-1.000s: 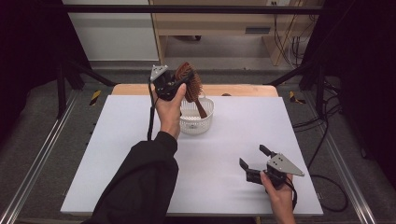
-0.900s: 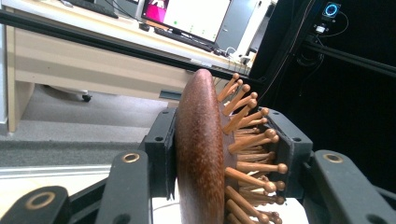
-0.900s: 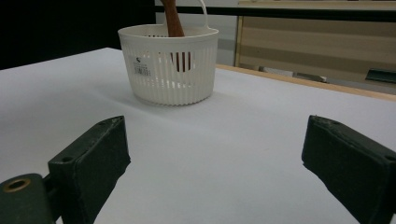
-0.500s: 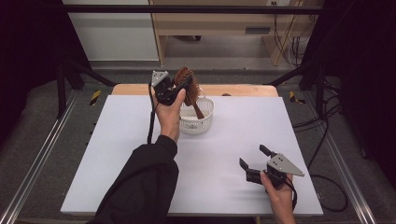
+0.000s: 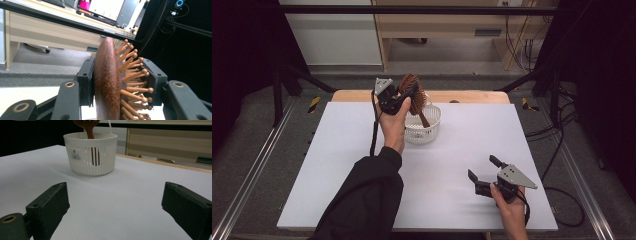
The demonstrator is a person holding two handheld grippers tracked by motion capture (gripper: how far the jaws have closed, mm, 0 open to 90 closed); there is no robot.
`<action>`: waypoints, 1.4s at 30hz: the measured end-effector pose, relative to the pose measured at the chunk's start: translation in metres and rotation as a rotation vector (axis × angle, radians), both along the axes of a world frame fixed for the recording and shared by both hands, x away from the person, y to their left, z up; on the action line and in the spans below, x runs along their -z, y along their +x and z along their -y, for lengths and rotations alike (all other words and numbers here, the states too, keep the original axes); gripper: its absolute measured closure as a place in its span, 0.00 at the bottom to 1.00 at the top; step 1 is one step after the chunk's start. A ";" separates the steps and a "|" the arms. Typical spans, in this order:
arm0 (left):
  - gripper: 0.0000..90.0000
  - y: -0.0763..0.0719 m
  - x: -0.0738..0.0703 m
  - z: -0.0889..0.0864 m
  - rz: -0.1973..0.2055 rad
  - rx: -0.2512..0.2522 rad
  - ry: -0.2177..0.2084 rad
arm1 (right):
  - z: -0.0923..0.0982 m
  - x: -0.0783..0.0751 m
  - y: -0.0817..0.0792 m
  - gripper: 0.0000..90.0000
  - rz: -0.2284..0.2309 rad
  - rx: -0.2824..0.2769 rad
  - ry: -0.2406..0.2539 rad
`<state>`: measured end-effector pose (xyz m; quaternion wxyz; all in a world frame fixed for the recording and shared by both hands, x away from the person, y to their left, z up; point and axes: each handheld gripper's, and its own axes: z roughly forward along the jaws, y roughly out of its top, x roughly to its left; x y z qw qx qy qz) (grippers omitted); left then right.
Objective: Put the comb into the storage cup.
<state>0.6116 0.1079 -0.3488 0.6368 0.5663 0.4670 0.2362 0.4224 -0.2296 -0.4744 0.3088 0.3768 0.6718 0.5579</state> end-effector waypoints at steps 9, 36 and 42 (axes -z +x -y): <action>0.56 -0.001 0.005 -0.001 -0.007 -0.003 -0.002 | 0.000 0.000 0.000 0.09 -0.001 0.000 0.000; 0.56 -0.002 0.015 -0.003 -0.012 0.008 -0.044 | 0.000 0.001 0.001 0.09 -0.004 -0.001 -0.007; 0.56 -0.002 0.017 -0.004 -0.015 -0.001 -0.083 | -0.001 0.001 0.001 0.09 -0.005 -0.002 -0.007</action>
